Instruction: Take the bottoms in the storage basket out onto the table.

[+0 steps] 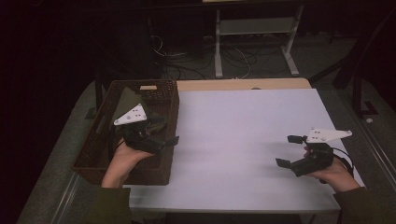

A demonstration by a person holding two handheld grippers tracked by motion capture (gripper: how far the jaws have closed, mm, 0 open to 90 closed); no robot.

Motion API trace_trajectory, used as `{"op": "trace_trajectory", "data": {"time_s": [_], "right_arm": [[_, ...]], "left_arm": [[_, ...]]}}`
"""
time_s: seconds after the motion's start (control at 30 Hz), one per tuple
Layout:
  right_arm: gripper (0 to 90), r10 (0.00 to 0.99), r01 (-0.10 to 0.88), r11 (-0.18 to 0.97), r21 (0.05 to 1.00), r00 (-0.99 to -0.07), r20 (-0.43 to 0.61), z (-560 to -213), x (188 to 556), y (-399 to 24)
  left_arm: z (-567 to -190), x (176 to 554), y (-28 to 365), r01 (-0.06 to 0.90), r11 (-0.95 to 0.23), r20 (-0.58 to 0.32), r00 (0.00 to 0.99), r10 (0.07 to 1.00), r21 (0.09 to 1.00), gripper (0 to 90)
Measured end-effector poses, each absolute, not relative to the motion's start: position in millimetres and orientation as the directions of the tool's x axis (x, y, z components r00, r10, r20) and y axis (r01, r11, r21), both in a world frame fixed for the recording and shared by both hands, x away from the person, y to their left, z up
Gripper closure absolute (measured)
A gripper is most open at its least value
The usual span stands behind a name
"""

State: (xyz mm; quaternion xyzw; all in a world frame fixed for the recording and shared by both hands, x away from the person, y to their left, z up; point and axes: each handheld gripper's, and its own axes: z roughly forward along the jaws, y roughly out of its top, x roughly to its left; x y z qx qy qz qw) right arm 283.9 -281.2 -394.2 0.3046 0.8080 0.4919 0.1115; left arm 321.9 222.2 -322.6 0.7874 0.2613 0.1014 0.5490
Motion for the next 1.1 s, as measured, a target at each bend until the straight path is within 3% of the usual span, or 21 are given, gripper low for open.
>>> {"op": "trace_trajectory", "data": {"time_s": [1.1], "right_arm": [[0.0, 0.617, 0.398, 0.354, 0.846, -0.779, 0.108, -413.3, 277.7, -273.1]], "left_arm": [[-316.2, 329.6, 246.0, 0.277, -0.263, -0.084, 0.819, 0.567, 0.924, 0.0]]}}
